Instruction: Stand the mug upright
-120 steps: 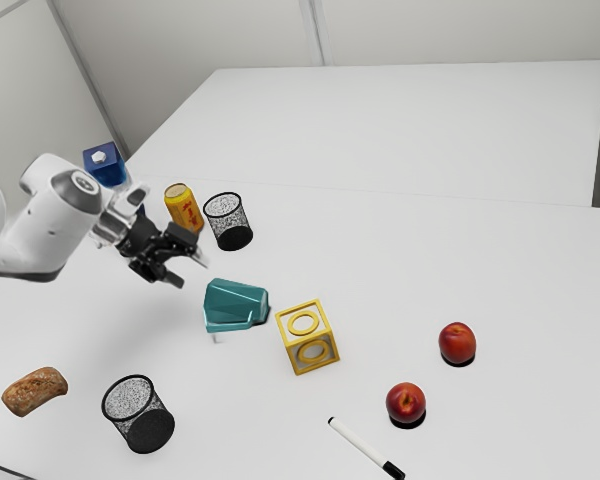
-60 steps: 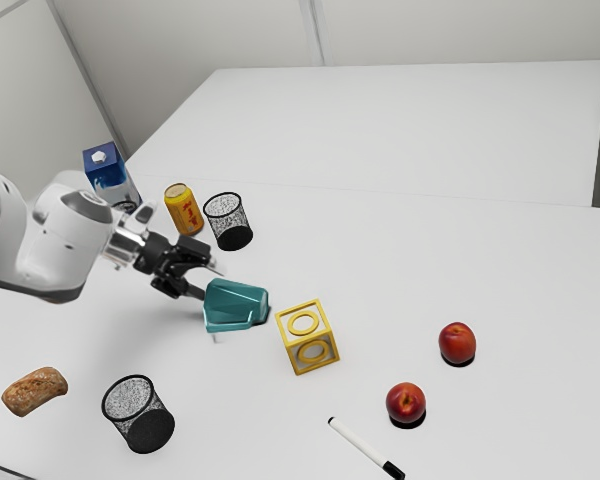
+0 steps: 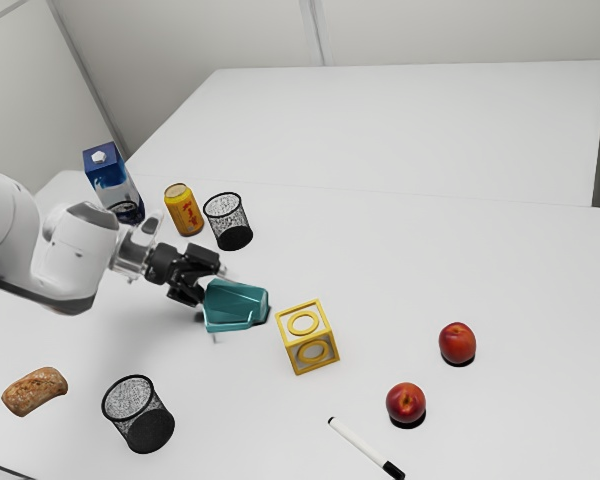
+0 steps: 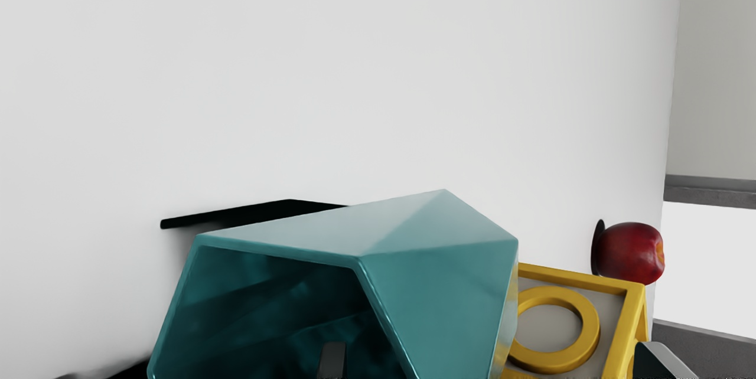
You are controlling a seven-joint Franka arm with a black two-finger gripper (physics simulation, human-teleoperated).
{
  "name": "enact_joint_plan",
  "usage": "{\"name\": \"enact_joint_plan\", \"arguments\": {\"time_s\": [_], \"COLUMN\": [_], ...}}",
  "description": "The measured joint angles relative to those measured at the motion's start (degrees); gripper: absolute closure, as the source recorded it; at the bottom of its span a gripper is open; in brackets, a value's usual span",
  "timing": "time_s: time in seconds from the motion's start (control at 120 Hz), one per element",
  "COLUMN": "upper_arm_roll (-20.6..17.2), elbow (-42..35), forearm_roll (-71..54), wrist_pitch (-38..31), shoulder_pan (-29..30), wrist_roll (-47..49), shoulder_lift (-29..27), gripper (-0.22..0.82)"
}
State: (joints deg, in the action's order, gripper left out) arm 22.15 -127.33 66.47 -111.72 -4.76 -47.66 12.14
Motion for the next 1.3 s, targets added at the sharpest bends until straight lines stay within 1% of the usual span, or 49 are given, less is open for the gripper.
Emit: {"name": "enact_joint_plan", "arguments": {"time_s": [0.267, 0.483, 0.592, 0.667, 0.742, 0.833, 0.933, 1.033, 1.1, 1.217, 1.3], "upper_arm_roll": [0.0, 0.0, -0.01, -0.01, -0.04, -0.19, -1.24, -3.34, -3.11, -4.18, -4.3], "elbow": [-0.43, -1.05, -1.16, -1.22, -1.87, -2.32, -2.3, -2.04, -1.47, 0.38, 1.42], "forearm_roll": [1.05, 1.77, 1.91, 1.79, 1.36, -0.47, -6.5, -17.33, -25.87, -41.77, -50.87], "wrist_pitch": [0.45, 0.51, 0.36, -0.04, -1.31, -3.16, -6.23, -10.11, -12.04, -14.95, -16.36], "shoulder_pan": [0.0, -0.08, -0.15, -0.4, -0.8, -1.3, -2.0, -2.41, -4.21, -5.66, -7.09], "wrist_roll": [-2.05, -3.22, -3.62, -3.87, -4.07, -4.0, -2.98, -0.74, 1.12, 4.73, 7.49], "shoulder_lift": [0.12, 0.12, 0.01, -0.71, -2.85, -5.81, -9.61, -12.15, -12.74, -12.79, -12.6], "gripper": [0.37, 0.61, 0.67, 0.69, 0.74, 0.75, 0.76, 0.77, 0.77, 0.78, 0.78]}}
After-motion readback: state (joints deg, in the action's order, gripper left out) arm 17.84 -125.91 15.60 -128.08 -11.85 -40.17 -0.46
